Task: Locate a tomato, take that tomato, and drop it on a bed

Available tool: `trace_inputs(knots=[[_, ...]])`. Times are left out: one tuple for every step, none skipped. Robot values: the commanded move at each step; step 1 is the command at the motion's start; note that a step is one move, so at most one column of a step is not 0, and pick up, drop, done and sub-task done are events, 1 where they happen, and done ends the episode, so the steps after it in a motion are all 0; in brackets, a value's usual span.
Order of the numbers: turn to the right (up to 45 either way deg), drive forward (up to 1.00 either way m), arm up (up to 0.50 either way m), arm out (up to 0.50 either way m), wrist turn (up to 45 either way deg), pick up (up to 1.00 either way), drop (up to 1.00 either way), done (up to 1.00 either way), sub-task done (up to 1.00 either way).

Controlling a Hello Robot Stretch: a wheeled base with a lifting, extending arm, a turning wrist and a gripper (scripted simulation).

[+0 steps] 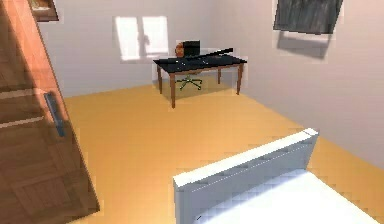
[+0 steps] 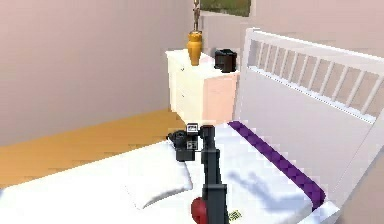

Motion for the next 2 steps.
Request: trace_inputs(knots=[[0.0,0.00,0.00,-0.08,0.0,0.00,0.00,0.00,0.00],[0.0,0.00,0.00,0.00,0.0,0.00,0.00,1.00,0.00]])
